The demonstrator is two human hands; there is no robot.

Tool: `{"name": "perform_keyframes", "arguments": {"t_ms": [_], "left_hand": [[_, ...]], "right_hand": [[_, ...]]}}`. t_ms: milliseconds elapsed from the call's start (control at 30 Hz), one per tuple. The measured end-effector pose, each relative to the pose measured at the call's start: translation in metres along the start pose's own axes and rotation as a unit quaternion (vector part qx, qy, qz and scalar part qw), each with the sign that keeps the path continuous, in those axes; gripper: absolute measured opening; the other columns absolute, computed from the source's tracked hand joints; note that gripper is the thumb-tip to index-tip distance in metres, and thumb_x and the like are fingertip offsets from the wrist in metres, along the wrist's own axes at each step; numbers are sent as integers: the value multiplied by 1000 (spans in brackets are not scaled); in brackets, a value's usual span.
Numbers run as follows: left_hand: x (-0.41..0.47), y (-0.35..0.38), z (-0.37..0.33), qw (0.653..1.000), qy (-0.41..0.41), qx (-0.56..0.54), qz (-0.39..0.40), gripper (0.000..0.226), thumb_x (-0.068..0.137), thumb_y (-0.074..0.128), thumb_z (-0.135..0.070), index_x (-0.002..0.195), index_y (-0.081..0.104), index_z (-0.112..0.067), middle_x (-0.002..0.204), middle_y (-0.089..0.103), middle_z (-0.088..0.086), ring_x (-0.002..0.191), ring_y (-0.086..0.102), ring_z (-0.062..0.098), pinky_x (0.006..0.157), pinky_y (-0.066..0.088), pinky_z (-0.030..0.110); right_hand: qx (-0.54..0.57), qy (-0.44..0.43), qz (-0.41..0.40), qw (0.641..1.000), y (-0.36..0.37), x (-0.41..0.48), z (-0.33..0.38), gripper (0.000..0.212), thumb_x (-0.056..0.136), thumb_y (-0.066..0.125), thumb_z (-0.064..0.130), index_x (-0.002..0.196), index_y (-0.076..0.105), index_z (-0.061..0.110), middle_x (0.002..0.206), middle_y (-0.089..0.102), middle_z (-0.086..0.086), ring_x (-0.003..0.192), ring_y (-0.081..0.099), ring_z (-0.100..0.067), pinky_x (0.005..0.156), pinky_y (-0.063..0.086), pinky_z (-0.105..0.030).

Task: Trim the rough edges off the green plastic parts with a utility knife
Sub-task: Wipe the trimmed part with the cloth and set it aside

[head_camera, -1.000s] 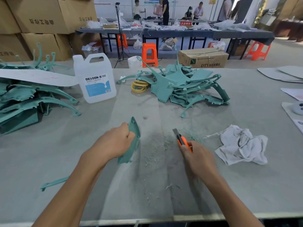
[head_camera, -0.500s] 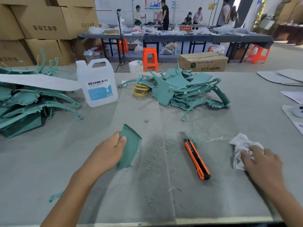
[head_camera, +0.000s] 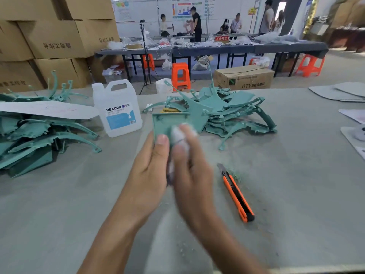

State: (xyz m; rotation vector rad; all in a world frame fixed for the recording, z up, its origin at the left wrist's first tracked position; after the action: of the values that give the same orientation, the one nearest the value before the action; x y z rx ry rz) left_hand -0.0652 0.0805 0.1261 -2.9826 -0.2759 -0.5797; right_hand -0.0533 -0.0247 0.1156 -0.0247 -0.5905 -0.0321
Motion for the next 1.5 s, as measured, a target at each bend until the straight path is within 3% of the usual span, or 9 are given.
{"name": "perform_keyframes", "arguments": {"t_ms": [133, 267, 400, 667, 800, 967, 1167, 1333, 1500], "left_hand": [[-1, -9, 19, 996, -50, -63, -22, 32, 95, 42, -53, 112, 70, -51, 119, 71, -17, 117, 64, 4, 96, 48, 31], [-14, 3, 11, 999, -31, -27, -18, 32, 96, 40, -53, 90, 61, -77, 98, 59, -52, 100, 51, -31, 76, 37, -7], [-8, 7, 26, 996, -45, -76, -2, 34, 95, 44, -55, 119, 67, -51, 124, 68, -22, 121, 59, -3, 103, 43, 17], [-7, -41, -27, 992, 122, -19, -39, 33, 100, 54, -15, 118, 67, -39, 124, 71, -9, 117, 65, 8, 95, 51, 21], [-8, -55, -9, 987, 108, 83, -85, 41, 80, 59, -7, 85, 70, -46, 141, 55, -8, 137, 45, 9, 117, 34, 46], [-23, -37, 1, 981, 131, 118, -84, 59, 82, 56, 4, 99, 72, -50, 157, 38, -9, 143, 37, 3, 115, 33, 22], [-29, -22, 51, 916, -134, -366, -94, 35, 96, 51, -38, 121, 73, -29, 113, 75, -2, 99, 74, 17, 74, 61, 34], [-39, 11, 68, 876, -232, -413, -90, 41, 88, 51, -37, 118, 75, -24, 122, 72, 4, 105, 72, 25, 71, 62, 39], [-55, 49, 81, 864, -271, -414, -88, 51, 87, 58, -54, 119, 71, -17, 114, 73, 0, 105, 70, 10, 87, 58, 30]], "right_hand": [[-46, -36, 69, 996, 21, -8, 2, 41, 106, 41, 32, 147, 47, 28, 149, 54, 3, 135, 52, -11, 112, 41, -34], [-101, 97, -20, 990, -19, 36, -35, 40, 108, 40, 27, 148, 46, 28, 143, 58, 8, 125, 56, -10, 106, 45, -34], [-50, -3, 21, 999, 12, -1, -7, 34, 104, 45, 42, 137, 53, 40, 114, 66, 25, 96, 64, 6, 80, 46, -7], [-13, 254, -28, 967, -70, 38, -118, 19, 100, 55, 18, 96, 74, 21, 92, 73, -4, 81, 68, -25, 69, 56, -38], [246, 325, 80, 909, -54, 34, -87, 39, 86, 63, 59, 89, 78, 23, 87, 74, -6, 79, 71, -20, 67, 57, -31], [71, 222, 232, 944, -34, 2, -46, 31, 84, 83, 20, 112, 71, 27, 89, 73, 4, 77, 65, -10, 66, 51, -19], [27, 189, 253, 948, -37, -3, -48, 29, 83, 78, 2, 98, 72, 27, 90, 71, -9, 76, 63, -10, 71, 52, -26], [-196, 72, 190, 959, -35, 2, -44, 16, 93, 68, 14, 98, 66, 29, 102, 59, 11, 92, 58, -4, 82, 44, -24], [-1, 59, 79, 995, 2, -34, -28, 7, 98, 53, 34, 105, 56, 36, 103, 62, 9, 101, 62, -14, 88, 49, -33]]}}
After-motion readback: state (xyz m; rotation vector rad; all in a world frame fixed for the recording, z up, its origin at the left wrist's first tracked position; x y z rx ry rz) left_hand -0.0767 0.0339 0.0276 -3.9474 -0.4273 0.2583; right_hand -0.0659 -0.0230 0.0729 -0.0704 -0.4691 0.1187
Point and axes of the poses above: each hand's wrist, its own x-axis towards the middle knuckle, its own y-axis out of the palm, z = x × y, the point moved 10 cm from there along x, towards the middle knuckle
